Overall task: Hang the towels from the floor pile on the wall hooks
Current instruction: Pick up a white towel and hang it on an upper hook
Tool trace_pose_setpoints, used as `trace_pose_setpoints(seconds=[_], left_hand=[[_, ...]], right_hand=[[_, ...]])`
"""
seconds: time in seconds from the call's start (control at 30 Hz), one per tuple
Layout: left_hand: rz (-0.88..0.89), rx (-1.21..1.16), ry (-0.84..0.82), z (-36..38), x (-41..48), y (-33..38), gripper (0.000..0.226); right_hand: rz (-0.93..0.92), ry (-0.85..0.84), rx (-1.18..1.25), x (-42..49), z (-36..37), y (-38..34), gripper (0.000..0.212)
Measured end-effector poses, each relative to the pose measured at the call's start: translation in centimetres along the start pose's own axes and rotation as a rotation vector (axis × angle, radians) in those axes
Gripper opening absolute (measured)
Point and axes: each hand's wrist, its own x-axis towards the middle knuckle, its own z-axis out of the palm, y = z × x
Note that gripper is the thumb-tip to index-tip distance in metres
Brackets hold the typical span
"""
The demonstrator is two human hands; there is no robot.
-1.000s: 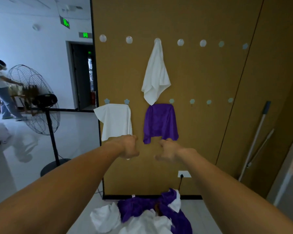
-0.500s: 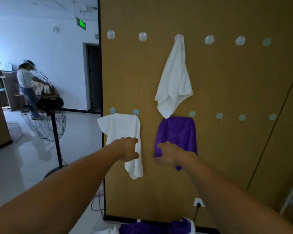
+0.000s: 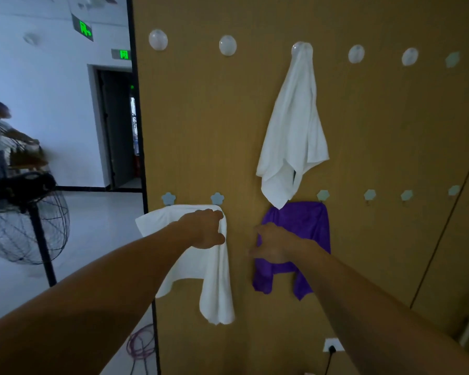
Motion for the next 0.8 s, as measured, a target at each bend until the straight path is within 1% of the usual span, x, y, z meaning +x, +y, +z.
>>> trace_pose_setpoints(seconds=[0.1,0.2,0.23,0.33,0.4,0.47,0.5,0.53,0.57,0.63,0.7,0.73,0.77,0.8], left_hand=[[0.033,-0.026,0.011,0.2,2.7,-0.8,0.069],[0.055,-0.048,0.031,0.3,5.5,-1.3,0.067],[0.059,-0.045,0.041,0.4,6.4,-1.4,0.065],[0.038,-0.029,0.027,0.9,8.7,-2.2,0.063],[0.017,-0.016,0.039,1.2,10.2,-3.0,0.062],[-0.005,-0.025,0.061,1.5,11.5,-3.9,0.058],[-0.018,-0.027,0.061,1.8,12.0,-4.4,0.057],[-0.032,-0.026,0.062,2.2,12.5,-4.8,0.057],[-0.045,-0.026,0.063,2.7,13.0,-5.3,0.059],[-0.071,-0.04,0.065,3.8,14.1,-6.4,0.06],[-0.095,-0.051,0.087,4.7,15.3,-7.6,0.056],[-0.104,-0.048,0.117,5.0,16.0,-8.2,0.052],[-0.111,-0.041,0.146,5.3,16.6,-8.7,0.048],[-0.11,-0.029,0.179,5.5,17.4,-9.2,0.044]], right_hand=[[0.013,-0.008,0.026,2.4,-0.3,0.3,0.062],[0.0,0.017,0.052,5.6,-0.8,1.1,0.052],[0.004,0.021,0.05,6.5,-1.0,1.2,0.053],[-0.013,0.014,0.059,9.4,-1.3,1.7,0.06],[-0.039,0.026,0.067,11.3,-1.2,1.8,0.058],[-0.069,0.049,0.092,13.5,-0.7,2.0,0.048],[-0.073,0.049,0.114,14.8,-0.2,2.0,0.036],[-0.087,0.058,0.121,16.1,0.5,2.2,0.019],[-0.104,0.066,0.126,17.1,0.9,2.1,0.013],[-0.105,0.071,0.169,19.0,2.0,2.0,0.026],[-0.102,0.085,0.217,21.0,3.0,2.1,0.024],[-0.101,0.081,0.222,21.9,3.4,2.2,0.016],[-0.102,0.083,0.226,22.6,3.8,2.1,0.015],[-0.084,0.087,0.214,23.4,4.3,2.1,0.026]])
